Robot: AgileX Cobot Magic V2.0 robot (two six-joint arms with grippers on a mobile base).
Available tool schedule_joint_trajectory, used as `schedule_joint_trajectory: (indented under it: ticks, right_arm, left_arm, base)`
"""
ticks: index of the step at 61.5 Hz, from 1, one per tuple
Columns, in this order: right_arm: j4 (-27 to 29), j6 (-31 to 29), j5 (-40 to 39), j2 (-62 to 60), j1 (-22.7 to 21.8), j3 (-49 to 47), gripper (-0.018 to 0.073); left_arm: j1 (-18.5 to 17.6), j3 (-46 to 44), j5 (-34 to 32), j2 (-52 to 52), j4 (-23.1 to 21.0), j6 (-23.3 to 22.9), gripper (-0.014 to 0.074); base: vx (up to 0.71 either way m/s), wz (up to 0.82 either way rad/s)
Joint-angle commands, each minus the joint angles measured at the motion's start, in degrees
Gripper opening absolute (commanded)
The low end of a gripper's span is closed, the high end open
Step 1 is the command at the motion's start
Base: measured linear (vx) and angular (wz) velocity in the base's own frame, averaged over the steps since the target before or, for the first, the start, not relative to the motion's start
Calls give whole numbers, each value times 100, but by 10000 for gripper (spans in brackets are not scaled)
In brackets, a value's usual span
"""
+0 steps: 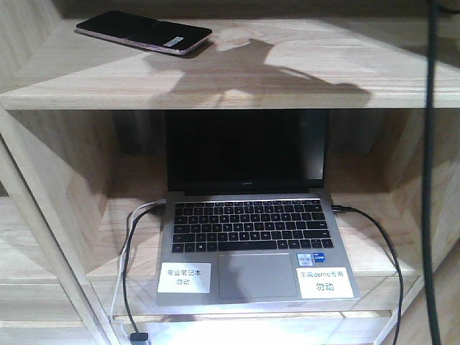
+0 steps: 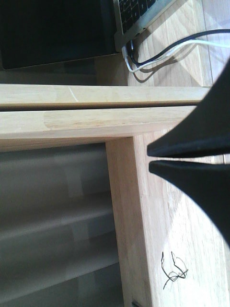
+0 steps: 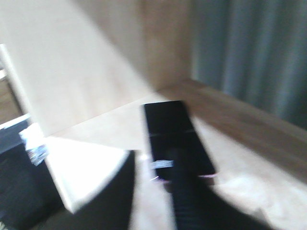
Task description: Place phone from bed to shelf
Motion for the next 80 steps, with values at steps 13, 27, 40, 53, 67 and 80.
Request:
schedule_joint_trajectory:
  ticks: [13,27,40,53,67,80]
  right_arm:
    - [29,276,-403,-622,-31,387,-6]
    - [275,301,-1057,-1234,-31,1907,-6]
    - [430,234,-1722,-2074,-31,3231,-6]
    - [430,69,-2419,-3277,-31,4471,-6]
    - [319,57,-3279,-4759,-31,5610,-6]
    - [193,57,-3585,-6071,-31,6471,-6]
  left_arm:
    - [-33,-132,-408,-25,-52,-33,1]
    - [-33,-132,-408,-25,-52,-33,1]
    - [-33,-132,-408,-25,-52,-33,1]
    - [-33,-132,-408,-25,-52,-33,1]
    - [-33,-132,-408,-25,-52,-33,1]
    - [-33,-132,-408,-25,-52,-33,1]
  base:
    - [0,0]
    - [0,0]
    - [0,0]
    - [0,0]
    - [0,0]
    - [0,0]
